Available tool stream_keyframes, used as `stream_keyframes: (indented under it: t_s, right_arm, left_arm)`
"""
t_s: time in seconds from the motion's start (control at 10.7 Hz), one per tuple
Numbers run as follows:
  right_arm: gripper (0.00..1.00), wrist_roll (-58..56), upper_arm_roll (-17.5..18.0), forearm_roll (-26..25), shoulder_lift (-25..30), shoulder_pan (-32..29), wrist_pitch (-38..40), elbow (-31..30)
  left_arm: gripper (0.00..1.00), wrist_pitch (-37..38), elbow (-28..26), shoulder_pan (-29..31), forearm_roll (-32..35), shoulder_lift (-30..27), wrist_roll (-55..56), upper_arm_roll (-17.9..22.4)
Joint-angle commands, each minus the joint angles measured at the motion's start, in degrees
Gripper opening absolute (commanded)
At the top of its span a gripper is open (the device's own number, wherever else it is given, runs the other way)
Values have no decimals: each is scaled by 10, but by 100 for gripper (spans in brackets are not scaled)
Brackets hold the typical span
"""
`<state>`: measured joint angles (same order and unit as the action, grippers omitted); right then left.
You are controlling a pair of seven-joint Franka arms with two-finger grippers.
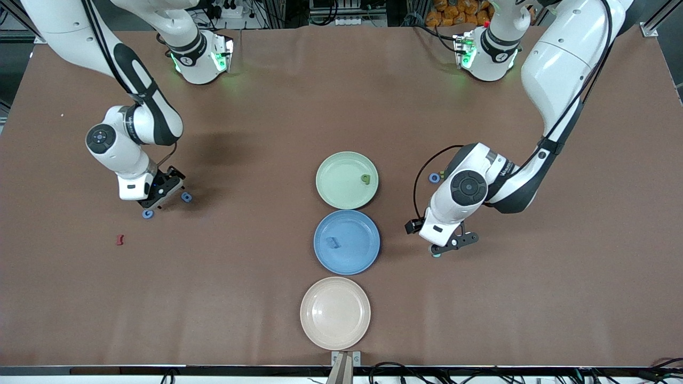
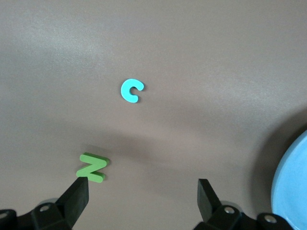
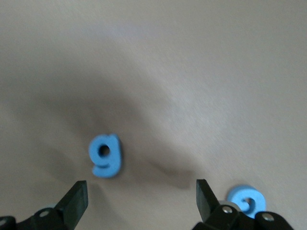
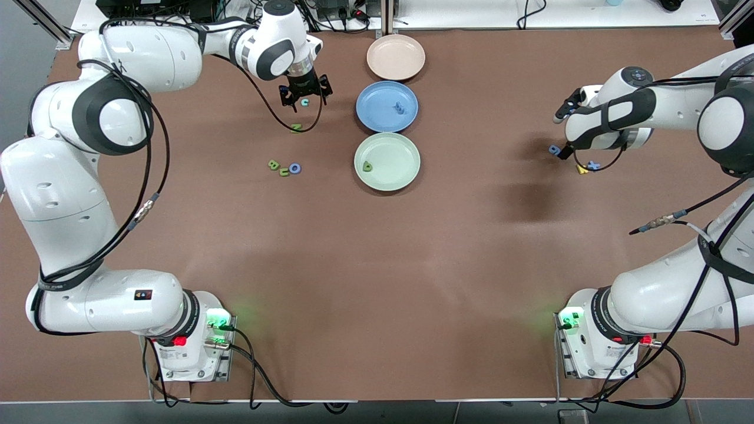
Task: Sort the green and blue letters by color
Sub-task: 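Lower the right gripper onto the blue g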
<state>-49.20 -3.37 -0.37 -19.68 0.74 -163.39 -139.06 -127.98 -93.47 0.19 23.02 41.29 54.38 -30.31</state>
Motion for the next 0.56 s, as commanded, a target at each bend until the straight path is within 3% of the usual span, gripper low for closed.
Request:
stream_keyframes:
  t_s: [0.0, 0.28, 0.47]
  right_arm:
    - [100, 66, 4, 1, 21, 54, 1, -13]
    - [100, 75, 4, 1, 20, 67, 5, -11]
    - [100, 75, 4, 0, 19, 65, 84, 22]
  left_arm:
    - [100, 4, -1, 2, -21, -11, -3, -1]
    - [100, 4, 0, 5, -21, -11, -7, -1]
    - [100, 4, 0, 6, -21, -11, -7, 0]
